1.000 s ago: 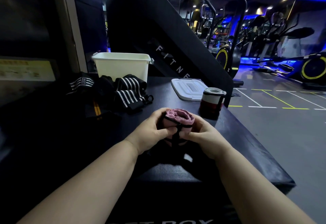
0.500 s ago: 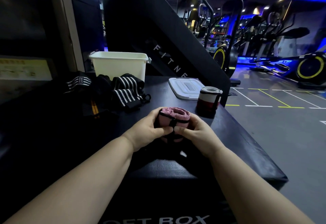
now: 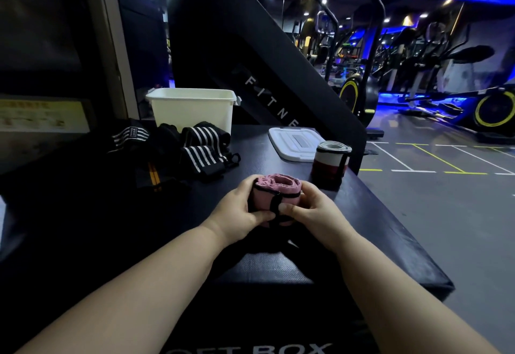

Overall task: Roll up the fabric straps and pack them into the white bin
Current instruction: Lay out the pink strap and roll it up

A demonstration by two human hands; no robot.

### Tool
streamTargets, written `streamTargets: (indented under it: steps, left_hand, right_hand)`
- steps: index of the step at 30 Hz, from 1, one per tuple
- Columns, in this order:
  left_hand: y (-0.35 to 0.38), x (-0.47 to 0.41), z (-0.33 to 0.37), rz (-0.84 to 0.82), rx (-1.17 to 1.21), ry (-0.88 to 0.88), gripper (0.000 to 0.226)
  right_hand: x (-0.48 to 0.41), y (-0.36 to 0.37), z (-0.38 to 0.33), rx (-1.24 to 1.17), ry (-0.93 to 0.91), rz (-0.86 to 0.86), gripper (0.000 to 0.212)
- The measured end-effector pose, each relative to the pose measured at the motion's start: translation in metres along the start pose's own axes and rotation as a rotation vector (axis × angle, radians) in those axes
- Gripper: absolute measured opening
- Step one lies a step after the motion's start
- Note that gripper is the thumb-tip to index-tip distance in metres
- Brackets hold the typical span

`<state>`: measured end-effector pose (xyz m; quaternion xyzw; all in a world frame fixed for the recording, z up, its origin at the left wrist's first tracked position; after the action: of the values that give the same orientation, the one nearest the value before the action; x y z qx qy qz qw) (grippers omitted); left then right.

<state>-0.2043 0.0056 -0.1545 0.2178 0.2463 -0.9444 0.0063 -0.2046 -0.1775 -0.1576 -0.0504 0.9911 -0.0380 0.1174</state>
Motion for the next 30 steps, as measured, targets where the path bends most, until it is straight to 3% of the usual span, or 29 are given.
streamTargets:
  steps: [6,15,22,30]
  left_hand:
    - [0.003,-0.001,0.0,0.004,-0.063,-0.039,0.081]
    - [0.038,-0.022,0.037,-0.261,-0.214,-0.033,0.085]
    - [0.101,-0.053,0.051,-0.17,-0.121,-0.023,0.067]
    - [0.133,-0.091,0.05,-0.118,-0.138,-0.035,0.061]
  right_hand:
    - [-0.001,-0.011,-0.008,0.348,-0.065,-0.082,0.068]
    - [-0.006,-0.066,-0.007,0.454,-0.074,-0.026,0.072]
    - [-0.022,-0.12,-0.007,0.539,0.024,0.036,0.086]
    - [-0.052,-0.139,-0.001,0.606,-0.003,0.139,0.067]
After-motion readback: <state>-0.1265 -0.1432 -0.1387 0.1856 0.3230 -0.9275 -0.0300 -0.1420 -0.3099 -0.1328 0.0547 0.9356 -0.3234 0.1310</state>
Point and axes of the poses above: each hand's wrist, its own x-axis away from the middle knuckle, its own y-axis out of the palm, z = x × y, the point moved 2 cm from there along -x, towards the middle knuckle, and after that the axes turned 6 degrees about z, right-handed, at the moved point
